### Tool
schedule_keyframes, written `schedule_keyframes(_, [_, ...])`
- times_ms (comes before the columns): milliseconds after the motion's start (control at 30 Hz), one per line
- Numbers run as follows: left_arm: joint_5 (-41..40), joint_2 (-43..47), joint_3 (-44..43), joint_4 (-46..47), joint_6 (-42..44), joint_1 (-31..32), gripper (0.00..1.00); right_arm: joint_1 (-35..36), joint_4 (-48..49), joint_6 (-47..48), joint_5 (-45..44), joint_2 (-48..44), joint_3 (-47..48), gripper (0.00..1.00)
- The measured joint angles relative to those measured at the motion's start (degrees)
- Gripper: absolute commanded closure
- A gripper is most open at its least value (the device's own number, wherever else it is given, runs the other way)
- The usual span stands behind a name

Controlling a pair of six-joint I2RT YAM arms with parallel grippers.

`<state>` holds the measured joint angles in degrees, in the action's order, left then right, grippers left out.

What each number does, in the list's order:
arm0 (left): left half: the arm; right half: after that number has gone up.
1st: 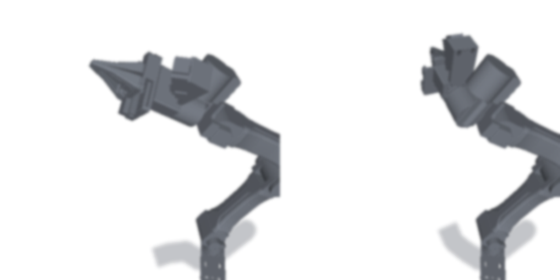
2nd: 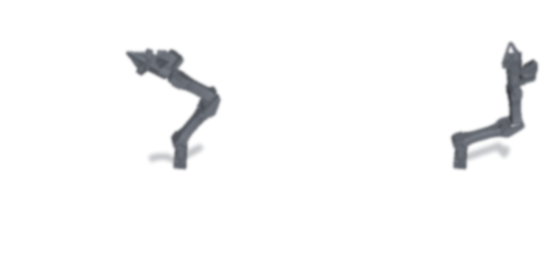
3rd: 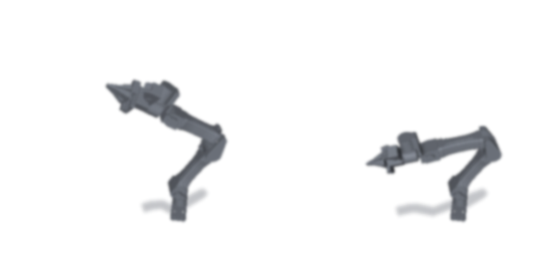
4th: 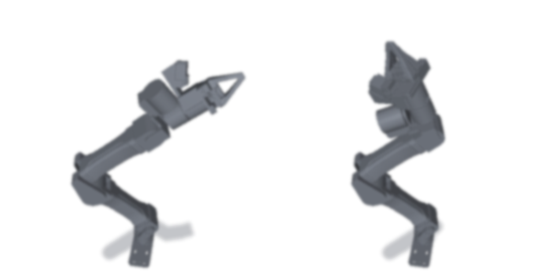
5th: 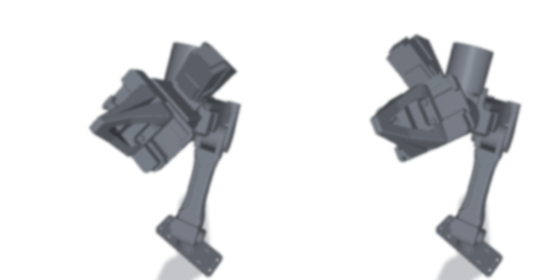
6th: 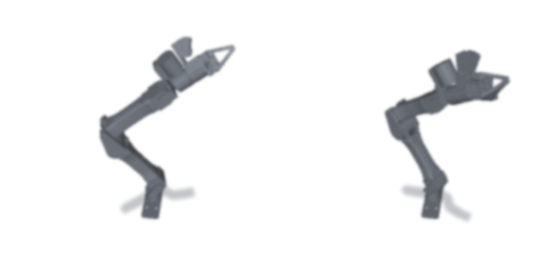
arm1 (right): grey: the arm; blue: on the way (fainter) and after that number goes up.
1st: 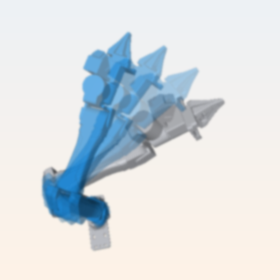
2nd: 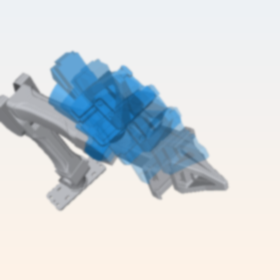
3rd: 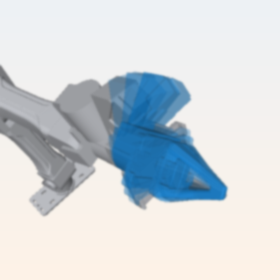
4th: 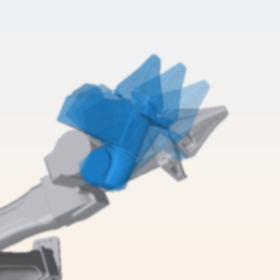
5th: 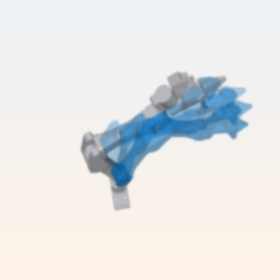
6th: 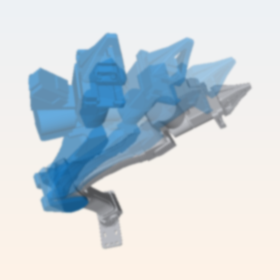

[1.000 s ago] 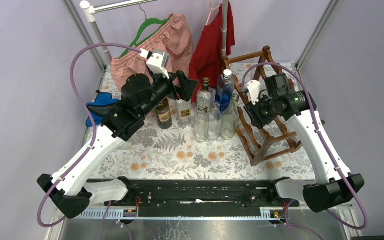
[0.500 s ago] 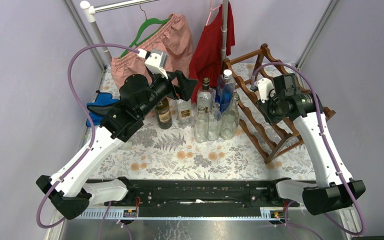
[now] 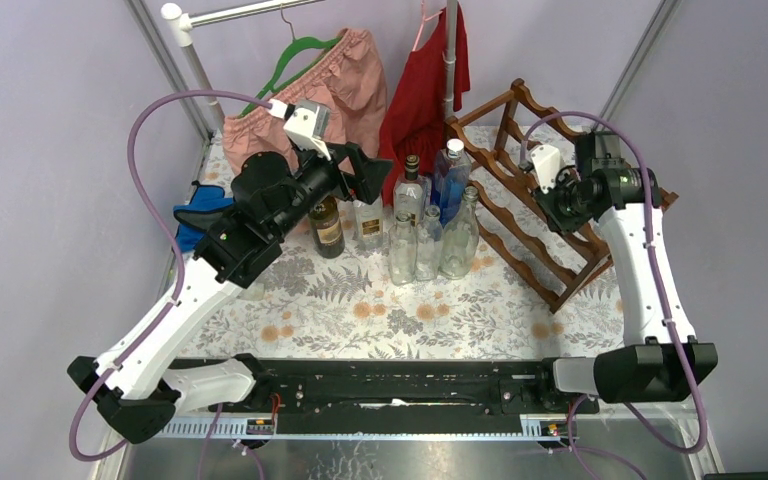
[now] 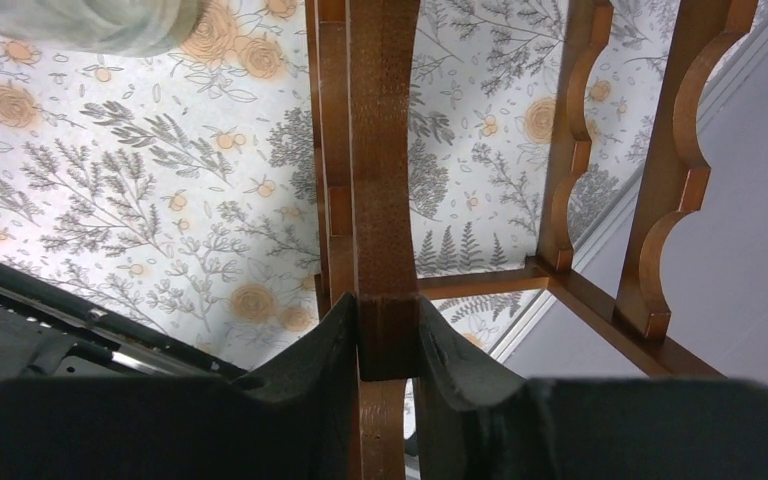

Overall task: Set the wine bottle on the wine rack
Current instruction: Adjust the wine rack at the center of the board.

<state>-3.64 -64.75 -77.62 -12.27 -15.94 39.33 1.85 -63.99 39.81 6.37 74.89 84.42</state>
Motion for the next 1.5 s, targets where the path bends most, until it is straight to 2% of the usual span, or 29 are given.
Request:
schedule_keyframes(500, [0.26, 1.42, 1.4, 0.28, -0.28, 0.0, 0.01, -7.69, 1.22, 7.37, 3.76, 9.2, 7.43, 0.82])
schedule_keyframes(867, [0.87, 1.31, 1.62, 0.98, -0.35, 0.0, 0.01, -9.44, 3.21, 8.17, 4.02, 9.99, 7.74, 0.78])
schedule_keyframes(1100, [2.23, -1.7, 0.46, 1.6, -0.35, 0.0, 0.01, -10.88, 3.82, 10.47, 6.29, 11.1, 8.35, 0.74])
schedule_keyframes(1200, [2.49, -2.45, 0.26, 1.84, -0.39, 0.0, 0.01, -11.15, 3.82, 11.02, 6.88, 11.23, 8.44, 0.7])
schedule_keyframes(1333, [2.8, -2.51, 0.13, 2.23, -0.46, 0.0, 0.01, -11.5, 3.26, 11.47, 9.11, 12.04, 9.66, 0.52])
schedule_keyframes(1433, [2.82, -2.47, 0.07, 2.51, -0.61, 0.0, 0.01, -11.63, 6.88, 11.3, 13.46, 12.04, 10.32, 0.41])
schedule_keyframes(1500, [2.84, -2.47, 0.07, 2.64, -0.63, 0.0, 0.01, -11.61, 8.28, 10.86, 15.87, 11.85, 10.34, 0.38])
